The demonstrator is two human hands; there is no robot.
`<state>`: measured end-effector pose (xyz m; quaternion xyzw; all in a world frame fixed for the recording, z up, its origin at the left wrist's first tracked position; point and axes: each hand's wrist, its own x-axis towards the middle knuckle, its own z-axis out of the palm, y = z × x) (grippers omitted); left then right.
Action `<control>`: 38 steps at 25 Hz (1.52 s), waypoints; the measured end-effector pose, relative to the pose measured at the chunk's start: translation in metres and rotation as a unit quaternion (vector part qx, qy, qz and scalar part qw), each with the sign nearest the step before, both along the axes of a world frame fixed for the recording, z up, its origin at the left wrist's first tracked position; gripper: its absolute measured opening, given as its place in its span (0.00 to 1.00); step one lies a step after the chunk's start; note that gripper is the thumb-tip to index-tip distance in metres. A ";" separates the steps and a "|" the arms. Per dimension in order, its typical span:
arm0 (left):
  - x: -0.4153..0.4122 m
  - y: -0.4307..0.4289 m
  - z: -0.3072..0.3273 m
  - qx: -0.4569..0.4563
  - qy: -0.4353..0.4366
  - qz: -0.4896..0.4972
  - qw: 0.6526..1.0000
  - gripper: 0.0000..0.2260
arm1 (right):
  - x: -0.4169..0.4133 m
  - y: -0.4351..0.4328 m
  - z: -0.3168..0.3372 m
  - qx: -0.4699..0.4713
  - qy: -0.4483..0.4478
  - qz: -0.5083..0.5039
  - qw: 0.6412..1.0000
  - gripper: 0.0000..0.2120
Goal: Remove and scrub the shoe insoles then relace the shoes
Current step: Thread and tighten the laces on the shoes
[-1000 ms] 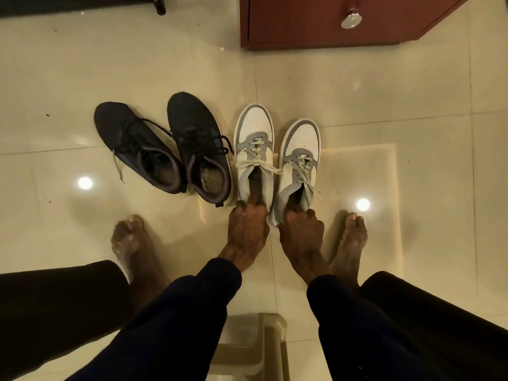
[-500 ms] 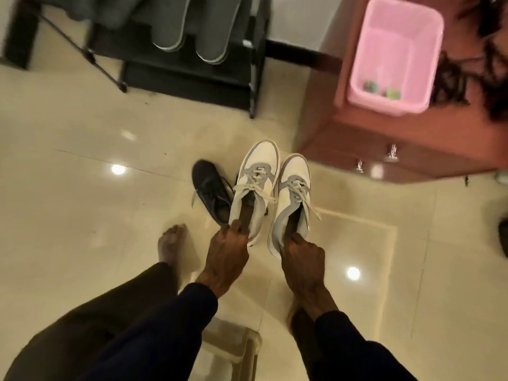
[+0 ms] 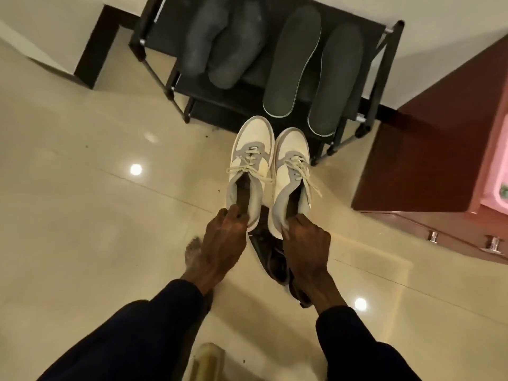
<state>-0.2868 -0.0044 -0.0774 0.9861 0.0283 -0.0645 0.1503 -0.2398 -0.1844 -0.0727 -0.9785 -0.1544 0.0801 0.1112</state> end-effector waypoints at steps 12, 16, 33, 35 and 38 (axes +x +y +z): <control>0.205 0.048 -0.072 -0.031 -0.063 -0.055 0.996 0.08 | 0.156 0.070 -0.075 0.033 -0.119 -0.170 0.978 0.12; 0.238 0.049 -0.093 -0.057 -0.084 -0.064 0.993 0.11 | 0.185 0.075 -0.098 0.062 -0.155 -0.180 0.969 0.14; 0.202 0.030 -0.085 -0.169 -0.165 0.028 0.971 0.23 | 0.146 0.041 -0.101 0.205 -0.088 -0.120 0.967 0.26; 0.146 0.011 -0.084 -0.214 -0.093 0.033 0.972 0.18 | 0.101 0.014 -0.096 0.209 -0.042 -0.130 0.968 0.21; 0.060 -0.032 -0.098 -0.217 0.026 0.009 0.976 0.10 | 0.033 -0.037 -0.111 0.156 0.044 -0.132 0.978 0.13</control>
